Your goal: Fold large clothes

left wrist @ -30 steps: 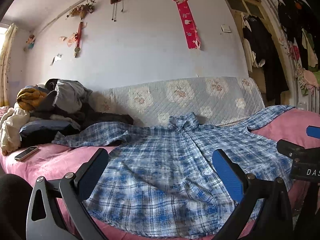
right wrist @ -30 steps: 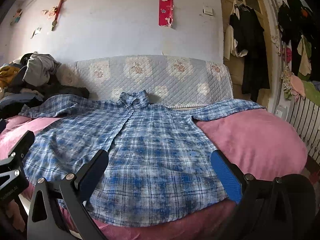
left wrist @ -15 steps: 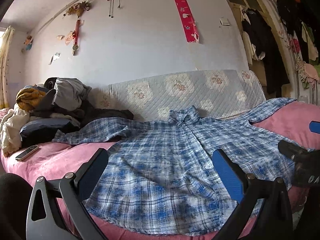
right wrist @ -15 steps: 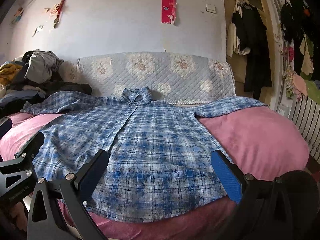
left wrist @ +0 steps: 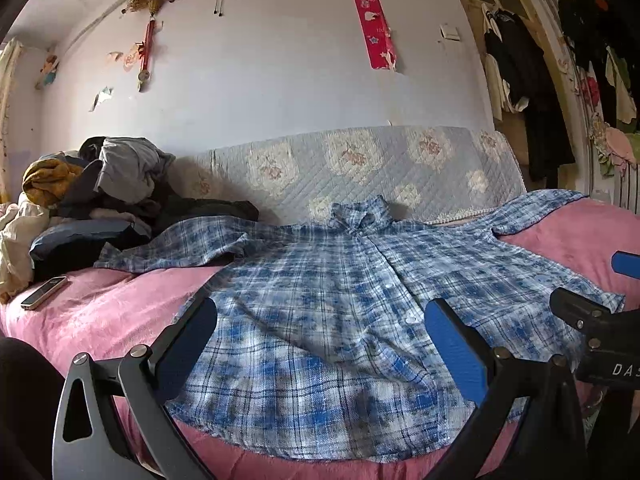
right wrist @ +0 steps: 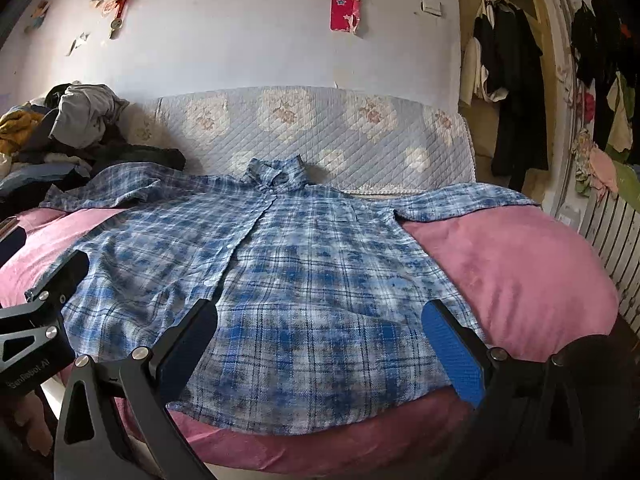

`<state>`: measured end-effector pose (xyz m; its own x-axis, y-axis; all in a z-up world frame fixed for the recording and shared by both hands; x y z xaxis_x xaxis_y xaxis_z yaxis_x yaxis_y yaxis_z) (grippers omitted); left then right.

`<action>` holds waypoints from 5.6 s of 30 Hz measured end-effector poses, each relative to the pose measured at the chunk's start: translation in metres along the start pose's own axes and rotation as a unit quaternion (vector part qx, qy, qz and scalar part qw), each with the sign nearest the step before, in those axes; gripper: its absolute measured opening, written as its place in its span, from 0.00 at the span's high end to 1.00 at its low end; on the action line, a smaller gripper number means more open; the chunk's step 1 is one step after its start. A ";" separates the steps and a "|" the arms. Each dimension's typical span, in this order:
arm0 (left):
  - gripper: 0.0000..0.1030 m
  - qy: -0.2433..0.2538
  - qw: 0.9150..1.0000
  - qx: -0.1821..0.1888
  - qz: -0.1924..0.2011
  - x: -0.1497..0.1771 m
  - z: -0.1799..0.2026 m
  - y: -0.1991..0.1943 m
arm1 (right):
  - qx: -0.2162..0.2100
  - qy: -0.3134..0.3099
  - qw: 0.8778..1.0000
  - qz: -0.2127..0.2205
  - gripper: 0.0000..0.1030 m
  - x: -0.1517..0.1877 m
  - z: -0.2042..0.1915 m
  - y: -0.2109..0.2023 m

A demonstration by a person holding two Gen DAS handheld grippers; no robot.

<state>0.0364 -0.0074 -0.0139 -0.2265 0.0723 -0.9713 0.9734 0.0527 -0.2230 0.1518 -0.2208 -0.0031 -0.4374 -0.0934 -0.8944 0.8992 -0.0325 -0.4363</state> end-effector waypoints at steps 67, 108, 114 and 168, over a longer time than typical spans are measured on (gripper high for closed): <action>0.32 -0.111 0.931 0.009 -0.348 0.036 -0.202 0.163 | -0.073 0.125 0.947 -0.288 0.38 0.000 0.195 0.157; 0.37 -0.035 0.969 -0.033 -0.243 -0.051 -0.178 0.263 | 0.011 0.089 0.979 -0.185 0.28 -0.096 0.183 0.273; 0.13 0.064 0.981 0.063 -0.172 -0.068 -0.107 0.216 | -0.061 0.032 0.985 -0.156 0.25 -0.099 0.139 0.223; 0.98 0.134 0.971 0.022 -0.195 -0.042 -0.088 0.143 | -0.018 -0.236 0.964 -0.117 0.97 -0.057 0.060 0.155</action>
<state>0.1816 0.0844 0.0020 -0.5741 0.3132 -0.7565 0.8105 0.0863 -0.5794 0.3173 -0.2806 -0.0140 -0.5667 -0.5307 -0.6302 0.7718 -0.0743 -0.6315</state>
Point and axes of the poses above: each gripper's, at about its wrist camera, not at the fingertips, and y roughly the way its jaws point, z to its right, x to its underside, the point moved 5 cm from there along y, roughly the way its jaws point, and after that the axes turned 1 degree about x, right-handed, at the moved point
